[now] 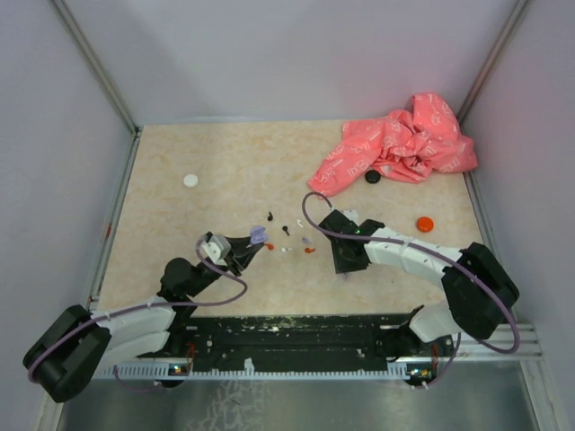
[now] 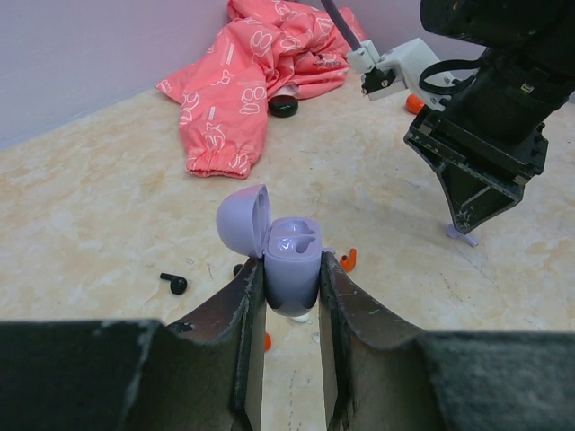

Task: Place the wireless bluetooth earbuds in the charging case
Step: Pick up the earbud from the center of the board.

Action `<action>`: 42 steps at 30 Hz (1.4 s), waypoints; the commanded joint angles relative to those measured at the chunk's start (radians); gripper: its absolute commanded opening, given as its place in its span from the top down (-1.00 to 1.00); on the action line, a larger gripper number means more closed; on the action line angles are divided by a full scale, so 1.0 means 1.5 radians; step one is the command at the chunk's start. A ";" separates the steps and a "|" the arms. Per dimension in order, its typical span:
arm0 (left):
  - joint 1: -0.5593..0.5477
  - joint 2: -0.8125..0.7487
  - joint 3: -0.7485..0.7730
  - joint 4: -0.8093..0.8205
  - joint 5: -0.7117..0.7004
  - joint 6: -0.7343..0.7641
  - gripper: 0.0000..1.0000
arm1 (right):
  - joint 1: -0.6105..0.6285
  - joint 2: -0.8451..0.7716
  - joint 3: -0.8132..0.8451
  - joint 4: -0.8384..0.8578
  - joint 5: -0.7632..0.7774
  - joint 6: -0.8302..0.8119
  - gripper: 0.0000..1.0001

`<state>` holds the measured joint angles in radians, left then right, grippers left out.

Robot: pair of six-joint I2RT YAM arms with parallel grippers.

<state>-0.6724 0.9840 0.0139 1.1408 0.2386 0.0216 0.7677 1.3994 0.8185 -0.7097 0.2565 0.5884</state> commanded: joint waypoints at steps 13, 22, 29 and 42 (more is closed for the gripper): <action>-0.002 -0.007 -0.005 0.005 0.011 -0.009 0.99 | -0.028 0.018 -0.051 0.111 -0.029 0.036 0.31; -0.001 -0.014 -0.008 0.008 0.006 -0.009 0.99 | -0.028 0.027 -0.056 0.110 -0.029 0.031 0.39; -0.002 -0.017 -0.008 0.008 0.019 -0.019 0.99 | -0.027 0.020 -0.058 0.116 -0.026 0.015 0.56; -0.002 -0.013 -0.010 0.050 0.033 -0.025 0.99 | 0.063 -0.068 0.047 0.150 0.062 -0.071 0.65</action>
<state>-0.6724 0.9665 0.0139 1.1465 0.2665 -0.0036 0.8345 1.3792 0.7883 -0.5652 0.2897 0.5507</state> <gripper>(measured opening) 0.310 0.198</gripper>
